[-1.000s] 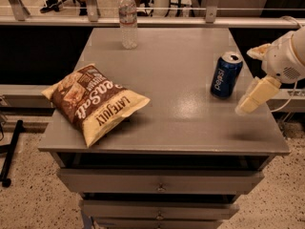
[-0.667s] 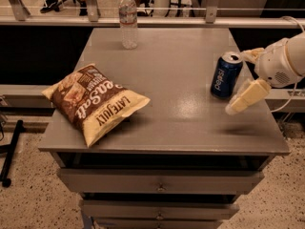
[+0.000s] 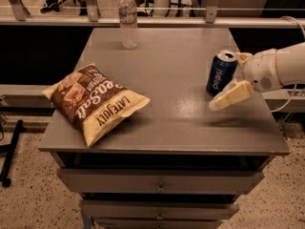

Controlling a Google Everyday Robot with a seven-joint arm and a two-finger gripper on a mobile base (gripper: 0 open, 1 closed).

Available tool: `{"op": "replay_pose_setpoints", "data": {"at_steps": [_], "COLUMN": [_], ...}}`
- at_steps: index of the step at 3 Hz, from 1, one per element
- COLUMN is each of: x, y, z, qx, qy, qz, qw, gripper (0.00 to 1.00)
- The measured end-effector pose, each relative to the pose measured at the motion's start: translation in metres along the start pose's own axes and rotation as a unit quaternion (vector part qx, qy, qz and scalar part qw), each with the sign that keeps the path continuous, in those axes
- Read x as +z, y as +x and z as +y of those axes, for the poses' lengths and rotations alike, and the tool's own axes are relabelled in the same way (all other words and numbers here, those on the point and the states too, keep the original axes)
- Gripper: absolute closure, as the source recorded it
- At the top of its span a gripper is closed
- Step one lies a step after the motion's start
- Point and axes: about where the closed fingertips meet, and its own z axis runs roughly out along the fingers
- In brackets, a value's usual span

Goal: Knock pepsi can over

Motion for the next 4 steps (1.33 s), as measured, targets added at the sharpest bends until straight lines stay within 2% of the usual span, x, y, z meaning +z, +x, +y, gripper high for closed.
{"op": "replay_pose_setpoints", "data": {"at_steps": [1,2,3,4], "x": [0.017,0.036,0.049,0.049], "y": [-0.016,-0.045,-0.091,-0.126], "z": [0.004,0.011,0.021,0.035], "qx": [0.019,0.019,-0.007,-0.02], "qy": [-0.011,-0.021,-0.032,-0.046], "qz": [-0.041,-0.07,-0.092,-0.104], "qw": [0.9989,0.9971,0.9952,0.9933], "gripper": [0.0,0.0,0.0,0.0]}}
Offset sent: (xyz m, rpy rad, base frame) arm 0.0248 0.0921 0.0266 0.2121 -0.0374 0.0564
